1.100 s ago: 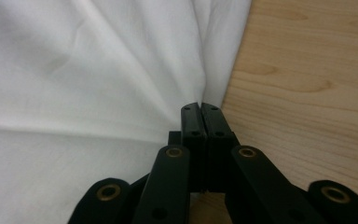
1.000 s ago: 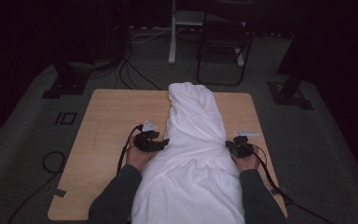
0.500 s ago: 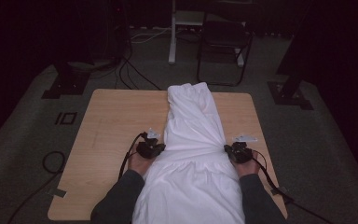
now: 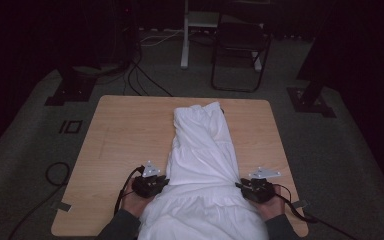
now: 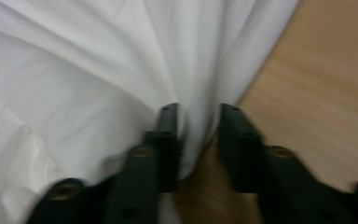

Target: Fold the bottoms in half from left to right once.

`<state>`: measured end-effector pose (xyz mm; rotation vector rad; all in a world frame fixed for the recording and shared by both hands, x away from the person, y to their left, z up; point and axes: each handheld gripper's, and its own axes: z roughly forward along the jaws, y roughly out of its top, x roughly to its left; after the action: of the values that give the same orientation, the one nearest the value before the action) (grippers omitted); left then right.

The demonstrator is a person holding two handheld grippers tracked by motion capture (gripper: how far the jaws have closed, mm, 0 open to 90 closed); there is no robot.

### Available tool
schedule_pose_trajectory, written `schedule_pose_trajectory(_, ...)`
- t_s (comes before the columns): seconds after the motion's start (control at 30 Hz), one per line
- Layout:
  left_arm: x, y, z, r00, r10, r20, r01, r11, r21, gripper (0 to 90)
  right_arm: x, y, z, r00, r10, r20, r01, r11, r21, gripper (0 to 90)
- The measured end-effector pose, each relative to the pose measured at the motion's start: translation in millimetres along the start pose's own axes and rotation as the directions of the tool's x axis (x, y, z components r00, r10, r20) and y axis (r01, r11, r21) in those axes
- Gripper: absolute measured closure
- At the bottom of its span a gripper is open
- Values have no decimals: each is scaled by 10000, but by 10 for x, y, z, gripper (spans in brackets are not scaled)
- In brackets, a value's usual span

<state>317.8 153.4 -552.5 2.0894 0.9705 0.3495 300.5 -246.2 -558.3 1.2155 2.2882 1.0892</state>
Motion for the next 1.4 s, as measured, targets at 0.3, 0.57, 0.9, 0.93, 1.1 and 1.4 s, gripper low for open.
schedule_pose_trajectory(0.3, 100, 201, 77, 9983, -578, 98, 585, 9937, -961, 572, -196, 728, 215, 9989, -182, -421, 134, 9938, -1106, 537)
schedule_pose_trajectory(0.57, 12, 142, 119, 9992, -259, 311, 284, 9962, -823, 499, -218, 1087, 955, 9966, 83, -815, -106, 9995, -284, 515)
schedule_pose_trajectory(0.9, -121, 71, 230, 9983, 167, 556, -159, 9998, -154, 476, -467, 1258, 581, 9772, 724, 1998, -310, 9787, -2032, 883)
schedule_pose_trajectory(0.93, -133, 74, 239, 9981, 225, 571, -221, 9997, -73, 477, -532, 1222, 609, 9739, 889, 2089, -515, 9827, -1778, 880)
schedule_pose_trajectory(1.1, -70, 236, 188, 9993, 243, 282, -231, 9989, -415, 474, -668, 933, 930, 9793, 1172, 1649, -1154, 9931, -200, 869)
schedule_pose_trajectory(1.4, 160, 979, 645, 9994, -21, -340, 3, 9986, -523, 449, -649, 911, 1004, 9761, 1344, 1708, -1361, 9907, -16, 867)
